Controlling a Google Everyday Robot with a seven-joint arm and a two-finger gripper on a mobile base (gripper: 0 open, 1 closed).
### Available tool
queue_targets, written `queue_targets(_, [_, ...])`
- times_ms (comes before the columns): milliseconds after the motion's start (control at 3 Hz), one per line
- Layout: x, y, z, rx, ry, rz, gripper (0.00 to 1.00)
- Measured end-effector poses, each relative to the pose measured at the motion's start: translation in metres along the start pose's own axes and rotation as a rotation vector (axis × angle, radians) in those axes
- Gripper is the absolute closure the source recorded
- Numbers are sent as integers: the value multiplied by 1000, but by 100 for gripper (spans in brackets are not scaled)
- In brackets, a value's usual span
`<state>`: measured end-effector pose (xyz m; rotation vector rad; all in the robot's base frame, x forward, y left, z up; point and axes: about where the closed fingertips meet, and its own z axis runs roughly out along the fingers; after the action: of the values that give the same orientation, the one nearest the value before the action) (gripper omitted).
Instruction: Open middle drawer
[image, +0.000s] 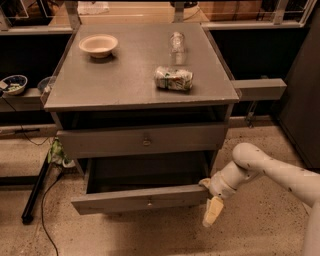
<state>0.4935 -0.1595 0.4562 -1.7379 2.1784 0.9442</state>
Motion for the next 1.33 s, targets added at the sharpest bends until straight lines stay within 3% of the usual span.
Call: queue_targets(1333, [2, 7, -4, -4, -4, -7, 0])
